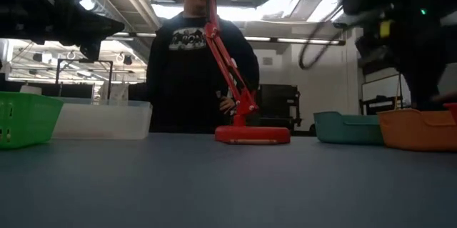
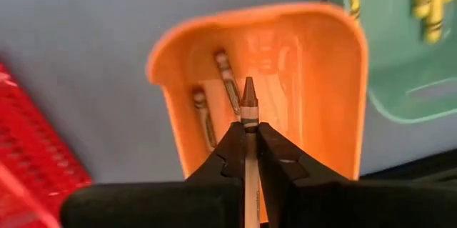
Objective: Sort crayons
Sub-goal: Put the brown crayon into the orange bin
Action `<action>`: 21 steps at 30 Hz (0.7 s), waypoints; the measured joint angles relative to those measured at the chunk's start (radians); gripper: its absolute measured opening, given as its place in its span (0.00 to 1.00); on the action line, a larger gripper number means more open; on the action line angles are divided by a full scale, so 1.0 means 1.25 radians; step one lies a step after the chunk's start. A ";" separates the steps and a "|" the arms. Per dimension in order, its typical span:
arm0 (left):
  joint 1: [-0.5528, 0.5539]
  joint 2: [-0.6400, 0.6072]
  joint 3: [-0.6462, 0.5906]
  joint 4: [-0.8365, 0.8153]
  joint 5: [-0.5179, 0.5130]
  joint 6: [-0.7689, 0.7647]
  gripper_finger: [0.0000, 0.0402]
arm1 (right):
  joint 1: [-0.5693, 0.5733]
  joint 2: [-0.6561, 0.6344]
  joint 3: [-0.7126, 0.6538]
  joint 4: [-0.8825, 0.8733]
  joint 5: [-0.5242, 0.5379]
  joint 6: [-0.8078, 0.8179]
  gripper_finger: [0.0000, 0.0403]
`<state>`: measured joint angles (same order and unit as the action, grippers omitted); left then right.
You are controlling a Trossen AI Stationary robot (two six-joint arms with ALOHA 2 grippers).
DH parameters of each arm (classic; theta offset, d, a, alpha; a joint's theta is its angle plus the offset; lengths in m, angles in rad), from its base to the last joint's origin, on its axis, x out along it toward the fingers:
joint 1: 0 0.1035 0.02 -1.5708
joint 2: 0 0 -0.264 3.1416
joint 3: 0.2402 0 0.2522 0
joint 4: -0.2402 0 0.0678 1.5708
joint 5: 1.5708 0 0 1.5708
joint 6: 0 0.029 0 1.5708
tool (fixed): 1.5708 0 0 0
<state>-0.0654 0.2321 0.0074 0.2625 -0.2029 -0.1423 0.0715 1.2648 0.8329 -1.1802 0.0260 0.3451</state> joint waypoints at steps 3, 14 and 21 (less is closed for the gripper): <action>0.000 0.000 0.000 -0.002 0.000 0.002 0.00 | 0.000 0.000 -0.043 0.014 0.006 -0.001 0.05; 0.000 0.000 0.000 -0.039 0.000 0.017 0.00 | 0.000 0.000 -0.082 0.029 0.006 -0.001 0.20; 0.000 0.000 0.000 -0.038 0.000 0.017 0.00 | 0.000 0.000 -0.082 0.029 0.006 -0.001 0.32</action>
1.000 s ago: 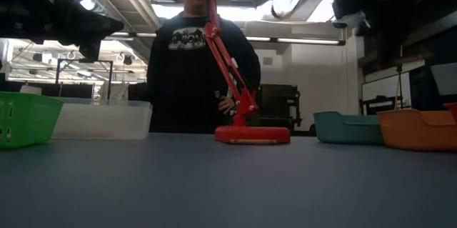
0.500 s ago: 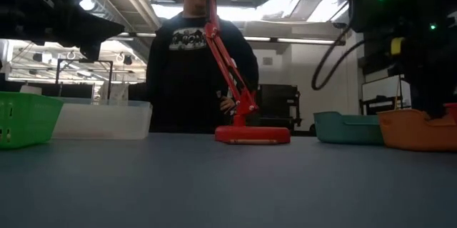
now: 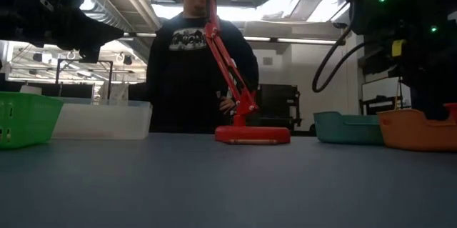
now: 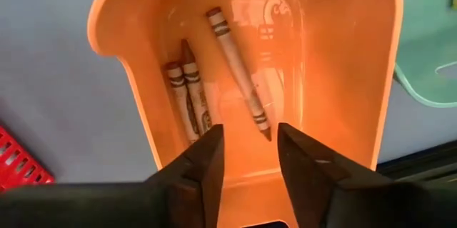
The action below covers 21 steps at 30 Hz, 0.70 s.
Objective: Sort crayons
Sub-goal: Put the brown crayon into the orange bin
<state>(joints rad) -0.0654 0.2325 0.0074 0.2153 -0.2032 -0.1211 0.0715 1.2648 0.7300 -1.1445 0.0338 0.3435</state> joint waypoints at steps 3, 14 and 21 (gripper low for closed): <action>0.000 0.000 0.000 0.001 0.000 0.000 0.00 | 0.000 0.000 0.014 -0.001 -0.001 0.000 0.33; 0.000 0.000 0.000 0.001 0.000 -0.001 0.00 | 0.000 0.000 0.167 0.242 0.013 -0.028 0.33; 0.000 0.000 0.000 0.002 -0.001 -0.001 0.00 | 0.000 0.058 0.214 0.510 0.023 -0.141 0.33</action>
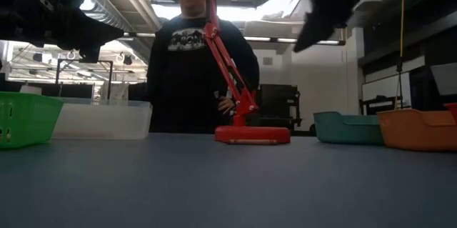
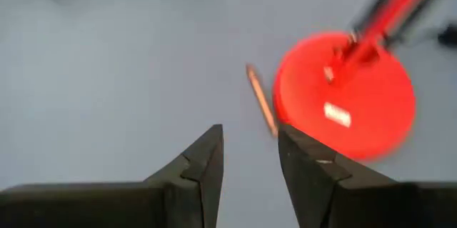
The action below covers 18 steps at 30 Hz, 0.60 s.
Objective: Sort crayons
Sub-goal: Put the brown crayon into the orange bin
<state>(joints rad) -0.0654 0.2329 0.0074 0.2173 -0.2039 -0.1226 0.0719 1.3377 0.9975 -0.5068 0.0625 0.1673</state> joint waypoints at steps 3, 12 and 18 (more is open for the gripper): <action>0.000 0.000 0.000 0.000 0.000 0.000 0.00 | 0.000 0.060 0.031 0.033 -0.001 -0.031 0.33; 0.000 -0.013 0.000 0.000 0.000 0.000 0.00 | 0.000 0.263 0.160 0.035 -0.001 -0.098 0.33; 0.000 -0.069 0.000 0.001 0.000 0.000 0.00 | 0.000 0.373 0.223 0.036 -0.001 -0.106 0.33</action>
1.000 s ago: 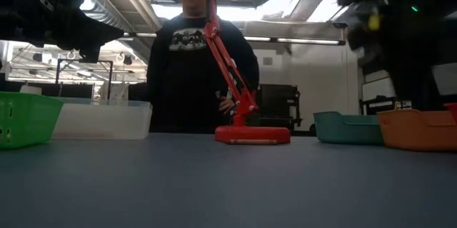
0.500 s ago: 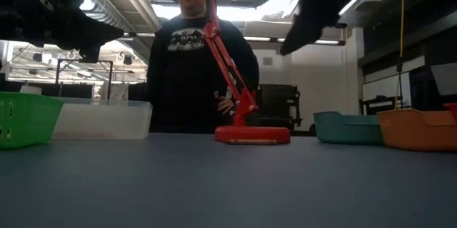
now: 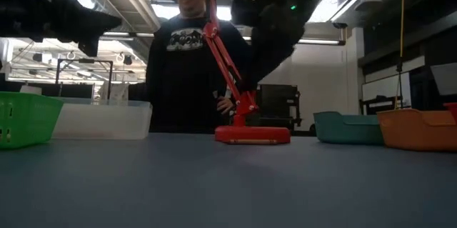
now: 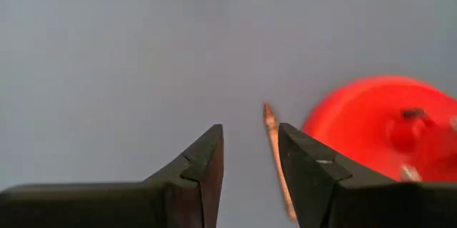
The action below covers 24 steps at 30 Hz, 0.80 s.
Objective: Sort crayons
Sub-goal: Put the brown crayon into the orange bin
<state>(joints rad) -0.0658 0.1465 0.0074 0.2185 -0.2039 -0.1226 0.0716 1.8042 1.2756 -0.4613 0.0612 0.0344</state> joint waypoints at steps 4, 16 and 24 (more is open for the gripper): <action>0.000 -0.039 0.000 0.004 0.000 0.000 0.00 | 0.000 0.050 0.018 0.012 0.000 -0.032 0.33; 0.000 -0.102 0.000 -0.001 -0.012 0.000 0.00 | -0.002 0.147 0.030 0.022 0.050 -0.038 0.33; 0.000 -0.115 0.000 0.000 -0.012 0.001 0.00 | -0.002 0.190 0.030 0.054 0.051 -0.038 0.33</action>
<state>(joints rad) -0.0658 0.0025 0.0074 0.2188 -0.2192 -0.1215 0.0696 2.0415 1.3128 -0.3943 0.1247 -0.0128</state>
